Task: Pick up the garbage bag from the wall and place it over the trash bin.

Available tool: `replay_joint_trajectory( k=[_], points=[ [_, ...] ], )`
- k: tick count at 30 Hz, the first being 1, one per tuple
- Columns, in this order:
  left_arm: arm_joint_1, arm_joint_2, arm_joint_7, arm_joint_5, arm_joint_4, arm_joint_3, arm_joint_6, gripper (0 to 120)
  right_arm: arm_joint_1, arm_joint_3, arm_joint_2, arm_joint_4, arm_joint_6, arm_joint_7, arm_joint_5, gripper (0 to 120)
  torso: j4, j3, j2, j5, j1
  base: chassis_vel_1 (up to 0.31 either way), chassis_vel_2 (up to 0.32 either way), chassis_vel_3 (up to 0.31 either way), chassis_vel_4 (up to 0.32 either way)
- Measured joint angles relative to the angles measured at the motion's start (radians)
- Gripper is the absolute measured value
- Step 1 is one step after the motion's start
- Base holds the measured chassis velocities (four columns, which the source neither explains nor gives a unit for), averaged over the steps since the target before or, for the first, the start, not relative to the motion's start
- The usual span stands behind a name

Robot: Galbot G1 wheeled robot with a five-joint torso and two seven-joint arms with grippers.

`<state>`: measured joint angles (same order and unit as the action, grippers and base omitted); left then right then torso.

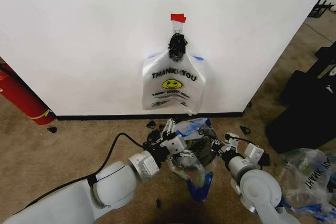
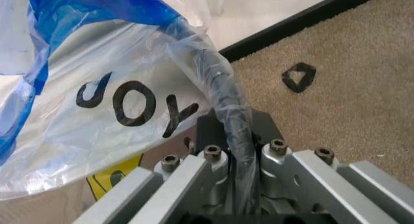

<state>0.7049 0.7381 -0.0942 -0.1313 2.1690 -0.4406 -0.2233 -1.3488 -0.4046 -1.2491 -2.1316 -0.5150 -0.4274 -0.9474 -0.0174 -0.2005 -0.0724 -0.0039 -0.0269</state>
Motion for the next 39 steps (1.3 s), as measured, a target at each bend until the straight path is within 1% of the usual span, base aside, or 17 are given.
replay_joint_trajectory(
  k=[2, 5, 7, 8, 10, 11, 13, 16, 17, 19, 21, 24, 25, 32, 36, 38, 39],
  points=[
    [-0.016, 0.004, 0.000, 0.009, -0.013, -0.011, -0.013, 82, 0.005, 0.001, 0.001, 0.000, 0.004, -0.003, -0.005, 0, 0.0000, 0.000, 0.000, 0.0000, 0.000, 0.000, 0.000, 0.000, 0.000],
    [-0.022, 0.010, -0.001, 0.022, -0.028, -0.015, -0.015, 77, 0.009, 0.003, 0.002, 0.000, 0.005, -0.004, -0.011, 0, 0.0000, 0.000, 0.000, 0.0001, 0.000, 0.000, 0.000, 0.000, 0.000],
    [-0.015, 0.022, -0.008, 0.024, -0.048, -0.014, -0.012, 69, 0.014, 0.004, 0.001, 0.000, 0.010, -0.012, -0.022, 0, 0.0000, 0.000, 0.000, -0.0001, 0.000, 0.000, 0.000, 0.000, 0.000],
    [-0.006, 0.025, -0.009, 0.025, -0.053, -0.011, -0.011, 63, 0.018, 0.004, 0.000, 0.000, 0.011, -0.019, -0.027, 0, 0.0000, 0.000, 0.000, -0.0001, 0.000, 0.000, 0.000, 0.000, 0.000],
    [0.005, 0.022, -0.007, 0.032, -0.054, -0.009, -0.010, 56, 0.020, 0.004, 0.000, 0.000, 0.012, -0.024, -0.031, 0, 0.0001, 0.000, 0.000, 0.0000, 0.000, 0.000, 0.000, 0.000, 0.000],
    [0.011, 0.016, -0.005, 0.043, -0.055, -0.007, -0.010, 50, 0.021, 0.004, 0.000, 0.000, 0.012, -0.027, -0.033, 0, 0.0002, 0.000, 0.000, 0.0000, 0.000, 0.000, 0.000, 0.000, 0.000],
    [0.013, 0.013, -0.003, 0.051, -0.056, -0.006, -0.012, 48, 0.022, 0.004, -0.001, 0.000, 0.013, -0.028, -0.034, 0, 0.0002, 0.000, 0.000, 0.0000, 0.000, 0.000, 0.000, 0.000, 0.000],
    [0.015, 0.018, -0.006, 0.108, -0.076, 0.005, -0.020, 34, 0.022, 0.003, -0.002, -0.008, 0.013, -0.033, -0.038, 0, 0.0002, 0.000, 0.000, 0.0000, 0.000, 0.000, 0.000, 0.000, 0.000],
    [0.013, 0.023, -0.007, 0.136, -0.085, 0.009, -0.026, 28, 0.022, 0.003, -0.002, -0.013, 0.013, -0.035, -0.040, 0, 0.0001, 0.000, 0.000, -0.0002, 0.000, 0.000, 0.000, 0.000, 0.000],
    [0.013, 0.024, -0.008, 0.144, -0.087, 0.010, -0.027, 28, 0.022, 0.002, -0.002, -0.014, 0.013, -0.035, -0.041, 0, 0.0001, 0.000, 0.000, -0.0001, 0.000, 0.000, 0.000, 0.000, 0.000],
    [0.011, 0.025, -0.007, 0.175, -0.091, 0.011, -0.037, 16, 0.023, -0.001, -0.002, -0.018, 0.013, -0.039, -0.046, 0, 0.0001, 0.000, 0.000, 0.0000, 0.000, 0.000, 0.000, 0.000, 0.000],
    [0.011, 0.023, -0.007, 0.189, -0.091, 0.010, -0.043, 8, 0.024, -0.005, -0.001, -0.024, 0.013, -0.044, -0.050, 0, 0.0002, 0.000, 0.000, 0.0000, 0.000, 0.000, 0.000, 0.000, 0.000],
    [0.013, 0.024, -0.010, 0.188, -0.091, 0.011, -0.044, 0, 0.023, -0.005, -0.001, -0.026, 0.013, -0.045, -0.051, 0, 0.0001, 0.000, 0.000, 0.0000, 0.000, 0.000, 0.000, 0.000, 0.000],
    [0.020, 0.018, -0.022, 0.168, -0.076, 0.019, -0.047, 0, 0.019, -0.005, -0.004, -0.032, 0.012, -0.046, -0.052, 0, 0.0000, 0.000, 0.000, 0.0000, 0.000, 0.000, 0.000, 0.000, 0.000],
    [0.047, 0.001, -0.022, 0.167, -0.042, 0.029, -0.045, 0, 0.019, -0.005, -0.005, -0.032, 0.011, -0.046, -0.052, 0, 0.0001, 0.000, 0.000, 0.0000, 0.000, 0.000, 0.000, 0.000, 0.000],
    [0.067, -0.013, -0.022, 0.182, -0.019, 0.037, -0.046, 1, 0.019, -0.005, -0.005, -0.032, 0.011, -0.046, -0.051, 0, 0.0002, 0.000, 0.000, -0.0001, 0.000, 0.000, 0.000, 0.000, 0.000],
    [0.074, -0.020, -0.019, 0.200, -0.014, 0.041, -0.046, 7, 0.018, -0.004, -0.006, -0.032, 0.011, -0.046, -0.050, 0, 0.0002, 0.000, 0.000, 0.0000, 0.000, 0.000, 0.000, 0.000, 0.000]
  ],
)
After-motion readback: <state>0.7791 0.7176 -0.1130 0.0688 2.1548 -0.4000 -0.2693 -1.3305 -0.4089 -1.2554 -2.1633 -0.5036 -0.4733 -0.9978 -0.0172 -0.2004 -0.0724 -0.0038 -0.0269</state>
